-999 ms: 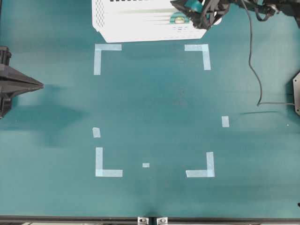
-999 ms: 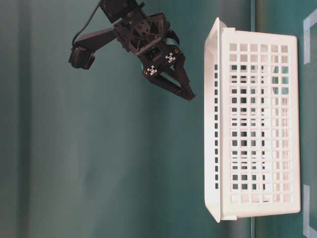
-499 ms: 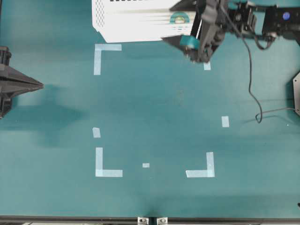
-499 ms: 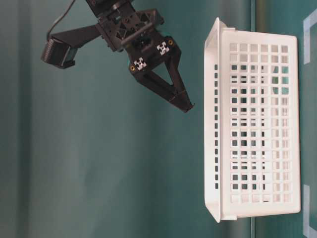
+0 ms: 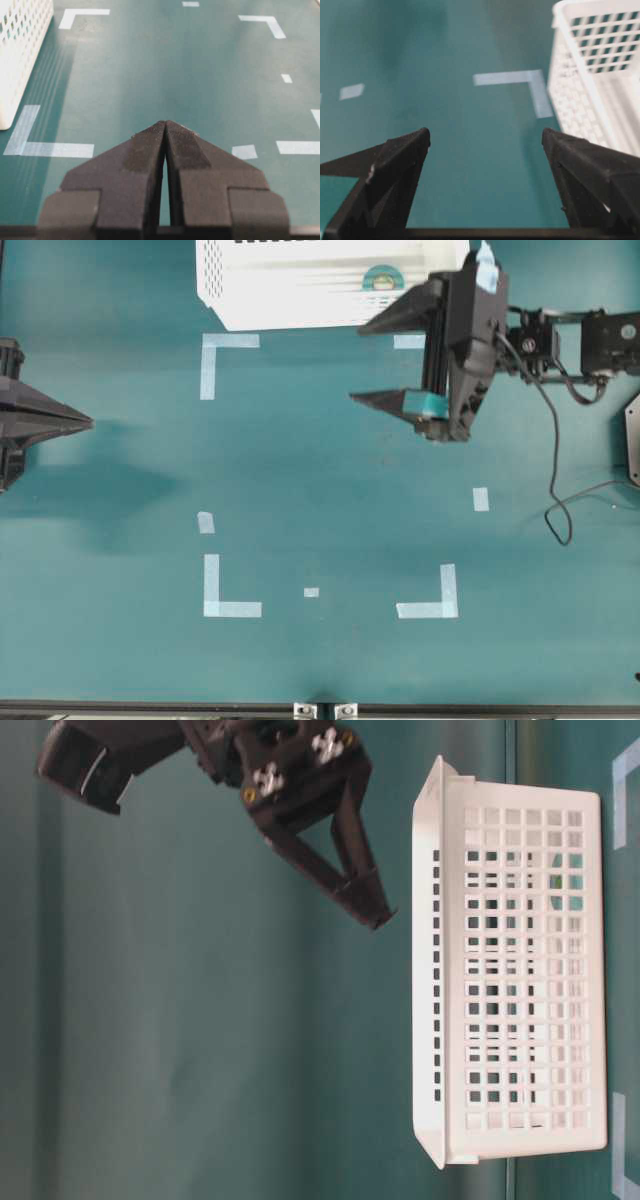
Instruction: Put the tape in the middle into the white basket.
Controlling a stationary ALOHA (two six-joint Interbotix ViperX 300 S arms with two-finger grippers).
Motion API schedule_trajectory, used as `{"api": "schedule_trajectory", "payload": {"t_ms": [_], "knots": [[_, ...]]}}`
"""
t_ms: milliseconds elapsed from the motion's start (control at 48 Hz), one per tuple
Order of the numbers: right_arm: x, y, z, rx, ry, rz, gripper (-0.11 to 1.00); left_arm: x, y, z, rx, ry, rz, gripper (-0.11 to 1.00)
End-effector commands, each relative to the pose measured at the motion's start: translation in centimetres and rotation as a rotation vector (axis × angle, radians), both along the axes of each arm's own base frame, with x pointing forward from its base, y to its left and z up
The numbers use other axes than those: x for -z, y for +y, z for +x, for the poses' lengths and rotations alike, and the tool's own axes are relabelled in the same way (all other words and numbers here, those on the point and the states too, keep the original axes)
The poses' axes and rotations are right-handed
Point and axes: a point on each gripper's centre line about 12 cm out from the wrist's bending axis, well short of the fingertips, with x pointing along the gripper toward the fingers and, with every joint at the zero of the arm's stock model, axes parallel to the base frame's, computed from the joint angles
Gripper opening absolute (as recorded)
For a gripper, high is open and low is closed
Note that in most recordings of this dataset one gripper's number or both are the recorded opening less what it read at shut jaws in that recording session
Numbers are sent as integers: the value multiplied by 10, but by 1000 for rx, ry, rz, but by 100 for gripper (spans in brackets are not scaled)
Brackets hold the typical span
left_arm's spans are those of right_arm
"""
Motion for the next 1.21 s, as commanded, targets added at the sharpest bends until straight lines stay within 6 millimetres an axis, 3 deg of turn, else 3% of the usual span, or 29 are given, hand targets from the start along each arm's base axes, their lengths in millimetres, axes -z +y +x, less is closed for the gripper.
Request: {"api": "schedule_trajectory", "payload": {"t_ms": [0,416,1186], "knots": [[-10,7,-2,-22,-40,-3,97,-5,0,1,-3,-12,1,-11],[-10,16,-12,-44,-35,-2,97,-5,0,1,-3,-12,1,-11],[-2,20,-91,-39,-24,-10,97,-5,3,1,-23,-12,2,-11]]}}
